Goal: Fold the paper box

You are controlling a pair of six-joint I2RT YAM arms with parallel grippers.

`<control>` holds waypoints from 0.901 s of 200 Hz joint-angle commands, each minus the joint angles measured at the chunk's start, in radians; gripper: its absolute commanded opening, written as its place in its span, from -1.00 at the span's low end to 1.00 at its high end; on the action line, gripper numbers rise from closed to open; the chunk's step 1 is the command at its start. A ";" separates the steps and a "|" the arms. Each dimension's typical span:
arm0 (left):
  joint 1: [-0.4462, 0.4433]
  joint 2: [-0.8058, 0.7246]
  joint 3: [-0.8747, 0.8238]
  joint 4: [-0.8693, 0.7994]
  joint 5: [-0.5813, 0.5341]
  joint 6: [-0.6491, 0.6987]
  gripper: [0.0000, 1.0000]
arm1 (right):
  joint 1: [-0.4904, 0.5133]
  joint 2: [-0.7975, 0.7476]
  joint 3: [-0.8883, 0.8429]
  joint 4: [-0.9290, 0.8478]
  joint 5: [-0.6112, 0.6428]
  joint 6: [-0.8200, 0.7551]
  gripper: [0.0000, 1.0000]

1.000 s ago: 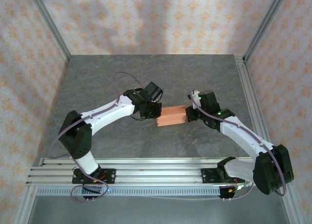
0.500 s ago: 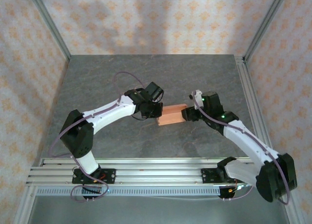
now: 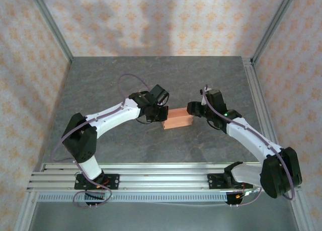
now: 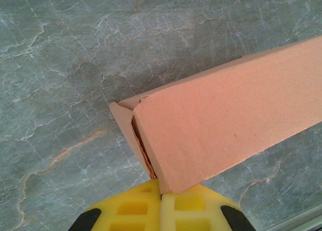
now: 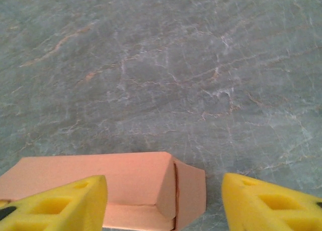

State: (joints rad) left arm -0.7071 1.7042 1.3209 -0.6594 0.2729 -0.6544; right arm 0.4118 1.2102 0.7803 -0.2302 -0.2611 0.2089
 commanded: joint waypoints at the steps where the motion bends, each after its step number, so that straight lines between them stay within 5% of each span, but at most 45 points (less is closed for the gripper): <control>1: -0.005 0.037 -0.044 -0.048 -0.038 0.037 -0.99 | 0.002 0.034 0.014 0.007 0.034 0.055 0.14; 33: -0.004 0.021 -0.052 -0.025 -0.013 0.058 -0.90 | 0.002 0.072 0.001 0.014 0.035 0.065 0.07; 107: 0.017 -0.042 -0.092 0.033 0.136 0.141 0.34 | 0.003 0.101 -0.008 0.001 0.058 0.072 0.01; 147: 0.039 -0.086 -0.137 0.101 0.239 0.138 0.70 | 0.003 0.113 -0.036 0.033 0.043 0.087 0.02; 160: 0.045 -0.103 -0.144 0.130 0.281 0.142 0.99 | 0.003 0.113 -0.053 0.056 0.039 0.087 0.02; 180: 0.062 -0.129 -0.159 0.181 0.351 0.136 1.00 | 0.003 0.123 -0.072 0.084 0.042 0.085 0.02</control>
State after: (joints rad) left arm -0.6659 1.6379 1.1797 -0.5625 0.5125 -0.5240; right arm 0.4118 1.3052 0.7559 -0.1398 -0.2325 0.2893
